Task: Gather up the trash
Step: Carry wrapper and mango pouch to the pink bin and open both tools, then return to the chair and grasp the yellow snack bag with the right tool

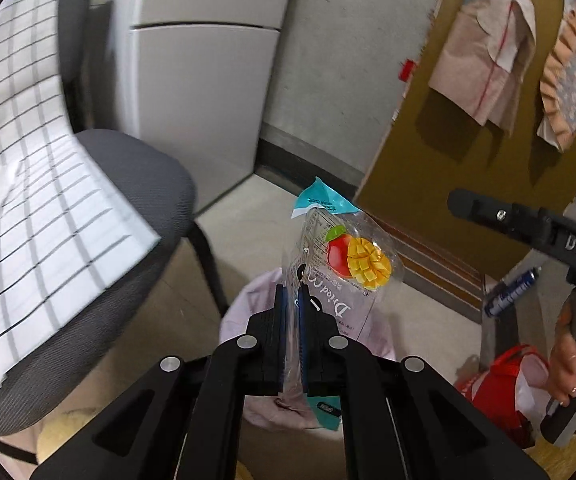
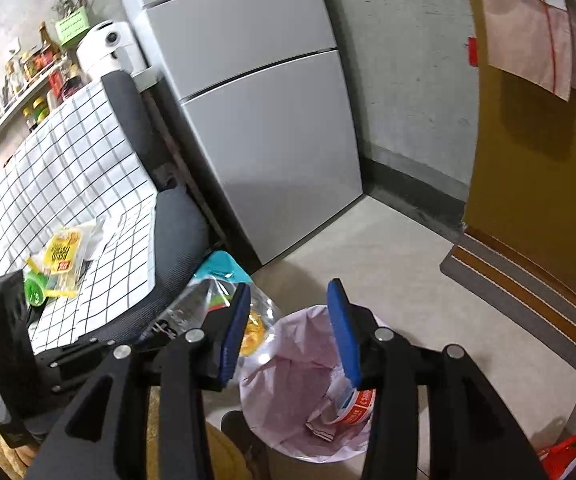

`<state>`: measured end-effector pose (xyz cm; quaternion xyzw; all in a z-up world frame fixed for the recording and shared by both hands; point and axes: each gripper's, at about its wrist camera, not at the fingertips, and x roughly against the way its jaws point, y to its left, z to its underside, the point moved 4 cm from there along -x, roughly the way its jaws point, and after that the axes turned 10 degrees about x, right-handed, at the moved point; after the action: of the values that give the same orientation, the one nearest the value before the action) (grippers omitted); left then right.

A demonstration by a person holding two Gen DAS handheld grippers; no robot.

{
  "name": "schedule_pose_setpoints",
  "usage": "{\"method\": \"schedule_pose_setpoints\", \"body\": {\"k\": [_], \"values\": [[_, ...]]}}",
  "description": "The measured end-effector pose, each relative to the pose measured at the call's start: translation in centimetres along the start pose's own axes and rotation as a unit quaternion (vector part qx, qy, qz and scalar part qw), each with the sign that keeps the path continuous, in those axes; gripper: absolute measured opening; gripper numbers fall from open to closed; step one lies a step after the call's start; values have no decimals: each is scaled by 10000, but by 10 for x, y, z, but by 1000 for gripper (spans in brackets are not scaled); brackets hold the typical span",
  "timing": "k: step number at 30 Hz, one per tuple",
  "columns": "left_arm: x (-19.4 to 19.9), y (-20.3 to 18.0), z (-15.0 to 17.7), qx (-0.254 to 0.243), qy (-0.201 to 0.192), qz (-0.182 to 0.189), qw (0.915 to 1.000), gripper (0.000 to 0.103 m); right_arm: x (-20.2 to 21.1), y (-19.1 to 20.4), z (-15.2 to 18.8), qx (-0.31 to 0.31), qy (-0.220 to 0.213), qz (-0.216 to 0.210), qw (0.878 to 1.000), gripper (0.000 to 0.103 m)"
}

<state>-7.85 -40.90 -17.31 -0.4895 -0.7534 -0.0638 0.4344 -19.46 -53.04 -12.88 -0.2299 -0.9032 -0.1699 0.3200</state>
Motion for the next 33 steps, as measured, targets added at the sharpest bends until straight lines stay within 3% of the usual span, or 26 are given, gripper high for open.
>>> {"method": "schedule_pose_setpoints", "body": {"k": [1, 4, 8, 13, 22, 30, 33], "values": [[-4, -3, 0, -38, 36, -10, 10000, 17, 0, -4, 1, -35, 3, 16, 10000, 40], [-21, -11, 0, -104, 200, 68, 9997, 27, -1, -14, 3, -138, 16, 49, 9999, 40], [-41, -10, 3, -98, 400, -70, 9991, 28, -3, -20, 6, -208, 61, 62, 9997, 40], [-33, 9, 4, 55, 344, -263, 9990, 28, -5, -14, 6, -133, 105, 49, 9998, 41], [24, 58, 6, 322, -59, -920, 9952, 30, -3, 26, -6, 189, 13, -166, 9997, 41], [87, 113, 18, 886, -403, -1474, 9843, 35, -19, 89, -8, 652, 239, -642, 9955, 41], [115, 138, 26, 1165, -537, -1688, 9773, 48, -24, 120, -8, 943, 308, -969, 9903, 41]]}}
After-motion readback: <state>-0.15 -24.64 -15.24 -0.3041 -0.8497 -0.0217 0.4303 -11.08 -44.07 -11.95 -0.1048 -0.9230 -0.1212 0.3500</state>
